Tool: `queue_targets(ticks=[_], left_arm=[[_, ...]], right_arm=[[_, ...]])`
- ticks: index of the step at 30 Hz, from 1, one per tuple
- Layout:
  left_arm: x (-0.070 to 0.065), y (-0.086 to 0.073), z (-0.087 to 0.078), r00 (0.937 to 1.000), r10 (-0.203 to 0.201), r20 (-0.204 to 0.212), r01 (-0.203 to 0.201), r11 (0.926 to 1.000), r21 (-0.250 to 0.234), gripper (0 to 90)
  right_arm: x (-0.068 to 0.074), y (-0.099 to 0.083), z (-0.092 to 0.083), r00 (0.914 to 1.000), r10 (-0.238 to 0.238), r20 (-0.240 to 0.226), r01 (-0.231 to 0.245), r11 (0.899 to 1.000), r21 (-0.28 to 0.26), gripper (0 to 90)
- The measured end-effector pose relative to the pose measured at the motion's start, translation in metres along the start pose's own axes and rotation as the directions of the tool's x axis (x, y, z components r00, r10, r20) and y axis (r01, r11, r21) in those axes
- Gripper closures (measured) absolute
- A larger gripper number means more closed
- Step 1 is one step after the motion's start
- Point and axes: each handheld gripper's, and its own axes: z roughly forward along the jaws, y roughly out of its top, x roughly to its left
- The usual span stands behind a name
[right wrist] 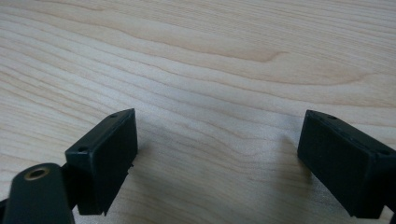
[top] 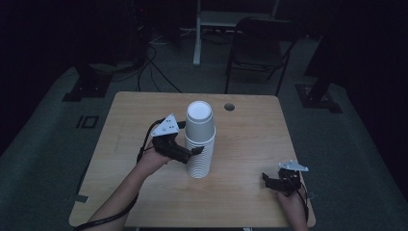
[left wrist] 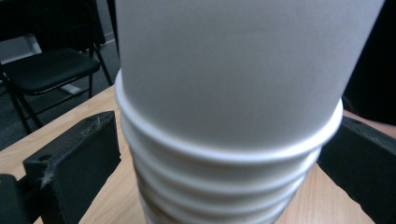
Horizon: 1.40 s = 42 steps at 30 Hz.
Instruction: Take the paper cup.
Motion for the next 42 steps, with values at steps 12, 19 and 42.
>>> queue_targets(ticks=[12,19,42], left_arm=[[0.004,0.004,0.003,0.9995,-0.012,0.031,0.012,0.9999,-0.007,4.8],[0.004,0.004,0.003,0.9994,-0.011,0.032,0.012,0.9999,-0.008,5.3],[0.004,0.005,0.002,0.9994,-0.010,0.032,0.010,0.9999,0.003,5.6]], right_arm=[[-0.001,0.006,0.000,0.9991,-0.030,-0.029,0.031,0.998,0.046,11.7],[0.009,0.017,-0.006,0.9952,-0.047,-0.085,0.050,0.998,0.029,12.0],[0.056,0.101,-0.059,0.9322,-0.207,-0.297,0.153,0.969,-0.195,13.5]])
